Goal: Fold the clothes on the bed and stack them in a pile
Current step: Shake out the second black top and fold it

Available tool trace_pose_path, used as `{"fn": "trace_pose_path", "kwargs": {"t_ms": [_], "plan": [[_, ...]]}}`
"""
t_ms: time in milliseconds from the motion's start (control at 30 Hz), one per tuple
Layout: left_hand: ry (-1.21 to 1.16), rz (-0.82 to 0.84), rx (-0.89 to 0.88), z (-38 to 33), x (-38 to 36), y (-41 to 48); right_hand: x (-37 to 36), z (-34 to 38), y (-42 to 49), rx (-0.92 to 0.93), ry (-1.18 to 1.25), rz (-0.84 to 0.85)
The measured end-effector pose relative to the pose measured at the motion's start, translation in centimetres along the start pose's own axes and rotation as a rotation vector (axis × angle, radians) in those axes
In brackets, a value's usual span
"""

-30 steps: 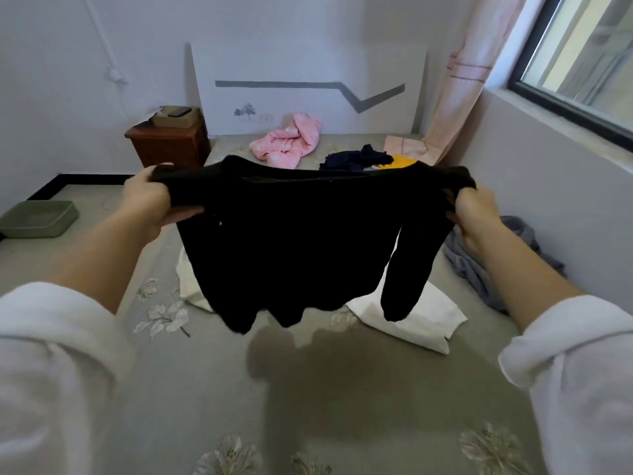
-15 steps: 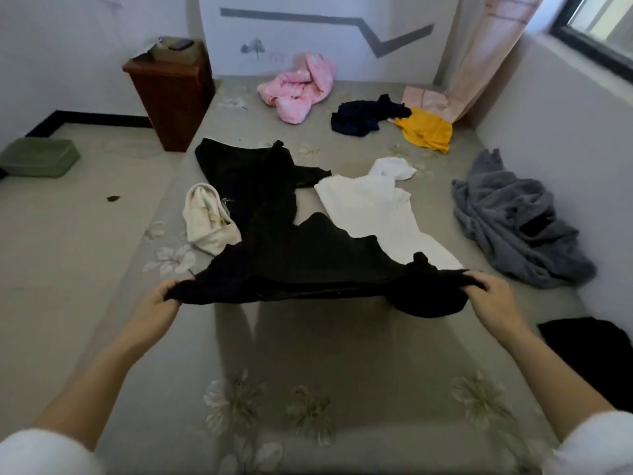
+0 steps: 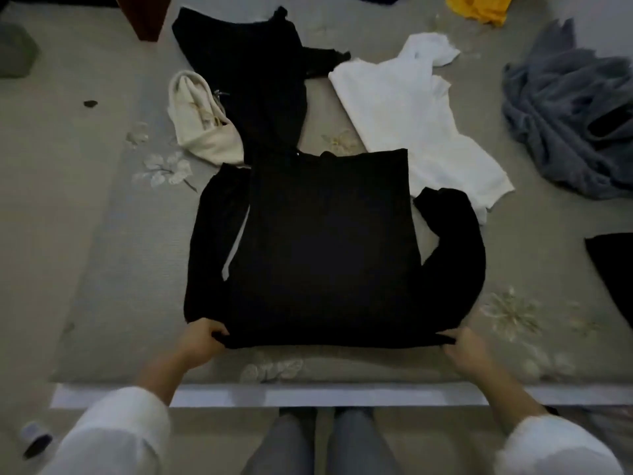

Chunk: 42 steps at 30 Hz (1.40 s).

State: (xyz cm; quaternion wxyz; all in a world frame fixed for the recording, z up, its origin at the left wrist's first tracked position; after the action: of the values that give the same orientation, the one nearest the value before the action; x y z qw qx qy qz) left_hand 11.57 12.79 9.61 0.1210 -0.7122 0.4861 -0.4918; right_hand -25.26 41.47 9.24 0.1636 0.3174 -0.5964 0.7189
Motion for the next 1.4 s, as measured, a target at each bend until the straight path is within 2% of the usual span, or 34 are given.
{"fn": "trace_pose_path", "kwargs": {"t_ms": [133,200,267,333,467,500,567,667,733,800,867,1000,1067,1200,1300,1400], "plan": [[0.275,0.210,0.091,1.7,-3.8,1.2,-3.6,-2.0,0.1,-0.065,-0.206,-0.022],[0.345,0.343,0.160,2.2,-5.6,1.6,-5.3,-2.7,0.3,-0.102,-0.317,0.048],[0.409,0.399,0.229,1.9,-6.9,2.4,-6.5,-2.9,0.6,-0.128,-0.369,0.153],[0.478,0.347,0.247,0.7,-7.6,3.4,-6.9,-2.6,1.2,-0.150,-0.342,0.159],[0.539,0.164,0.093,-2.8,-8.8,5.8,-6.5,-0.6,2.8,-0.099,-0.095,-0.047],[0.516,0.166,0.021,-3.8,-9.3,6.2,-6.6,0.1,3.0,-0.060,-0.054,-0.061],[0.481,0.238,-0.062,-5.6,-10.4,6.6,-7.0,1.4,3.3,0.017,-0.084,0.018],[0.437,0.316,-0.004,-6.7,-11.1,7.1,-7.3,2.9,4.0,0.025,-0.252,0.158],[0.346,0.333,0.026,-7.1,-10.2,8.1,-6.5,4.1,5.1,0.017,-0.264,0.138],[0.185,0.255,0.044,-7.4,-8.4,10.0,-5.1,5.8,6.5,0.035,-0.208,0.104],[0.059,0.098,0.040,-7.8,-6.0,12.6,-3.3,8.2,8.3,0.045,-0.127,0.089],[0.138,-0.345,-0.016,-8.4,-1.2,18.6,0.0,13.5,12.8,0.040,-0.013,-0.047],[0.158,-0.509,-0.008,-8.3,1.1,21.7,1.6,16.1,15.4,0.085,0.025,-0.118],[0.193,-0.694,-0.015,-7.1,5.7,27.4,4.0,20.9,20.1,0.212,0.060,-0.223],[0.070,-0.795,0.008,-6.6,8.7,31.3,5.3,24.2,23.4,0.316,0.069,-0.357],[0.028,-0.851,-0.048,-6.5,11.0,34.8,6.8,27.0,26.4,0.373,0.091,-0.463]]}}
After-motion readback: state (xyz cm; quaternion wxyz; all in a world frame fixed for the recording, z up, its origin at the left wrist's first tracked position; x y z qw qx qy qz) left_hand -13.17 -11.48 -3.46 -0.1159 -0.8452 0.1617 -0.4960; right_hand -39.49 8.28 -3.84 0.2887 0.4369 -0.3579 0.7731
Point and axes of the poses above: each hand's wrist, its own y-axis towards the middle knuckle, its own x-axis out of the back of the hand, z = x × y, the point moved 1 cm from there along y, towards the middle knuckle, and after that the axes turned 13 degrees about -x, right-handed, at the moved point
